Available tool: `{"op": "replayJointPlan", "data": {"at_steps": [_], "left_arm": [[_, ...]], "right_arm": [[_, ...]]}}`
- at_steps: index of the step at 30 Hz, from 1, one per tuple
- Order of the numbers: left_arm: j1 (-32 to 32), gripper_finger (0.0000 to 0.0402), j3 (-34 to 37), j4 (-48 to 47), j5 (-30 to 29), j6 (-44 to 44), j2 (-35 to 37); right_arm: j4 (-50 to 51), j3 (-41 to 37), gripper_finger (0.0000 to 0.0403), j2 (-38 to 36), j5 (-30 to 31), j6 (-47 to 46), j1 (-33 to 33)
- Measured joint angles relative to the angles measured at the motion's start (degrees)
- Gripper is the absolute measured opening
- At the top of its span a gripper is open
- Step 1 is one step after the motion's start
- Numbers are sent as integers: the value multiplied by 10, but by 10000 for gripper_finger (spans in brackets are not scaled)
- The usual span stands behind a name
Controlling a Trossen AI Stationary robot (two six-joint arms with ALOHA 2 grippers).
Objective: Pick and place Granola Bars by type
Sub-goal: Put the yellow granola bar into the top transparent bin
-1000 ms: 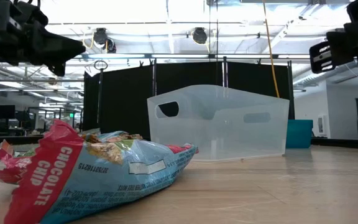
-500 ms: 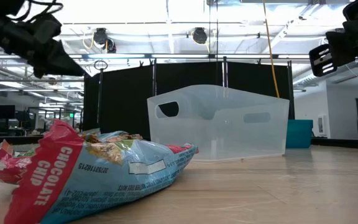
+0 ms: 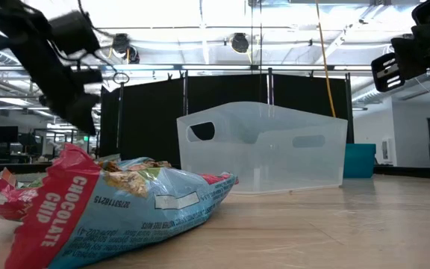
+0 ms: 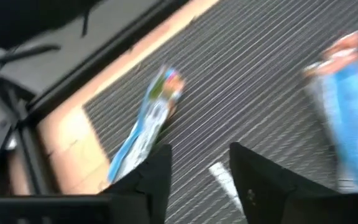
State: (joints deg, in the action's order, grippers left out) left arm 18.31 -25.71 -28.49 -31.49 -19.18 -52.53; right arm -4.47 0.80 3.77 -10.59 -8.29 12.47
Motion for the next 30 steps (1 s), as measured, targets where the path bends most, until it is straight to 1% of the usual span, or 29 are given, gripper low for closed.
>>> {"op": "replayJointPlan", "data": {"at_steps": [3, 6, 11, 17, 23, 28, 30], "left_arm": [[34, 201, 0, 1, 6, 15, -43], [69, 216, 0, 17, 15, 44, -76], [135, 218, 0, 41, 52, 87, -114], [203, 218, 0, 86, 62, 136, -141], [260, 218, 0, 115, 122, 159, -168], [288, 218, 0, 131, 124, 162, -206], [284, 218, 0, 134, 110, 165, -214]], "right_arm": [[0, 0, 89, 0, 0, 0, 0], [0, 0, 89, 0, 0, 0, 0], [0, 0, 89, 0, 0, 0, 0], [0, 0, 89, 0, 0, 0, 0], [0, 0, 89, 0, 0, 0, 0], [0, 0, 89, 0, 0, 0, 0], [0, 0, 89, 0, 0, 0, 0]]}}
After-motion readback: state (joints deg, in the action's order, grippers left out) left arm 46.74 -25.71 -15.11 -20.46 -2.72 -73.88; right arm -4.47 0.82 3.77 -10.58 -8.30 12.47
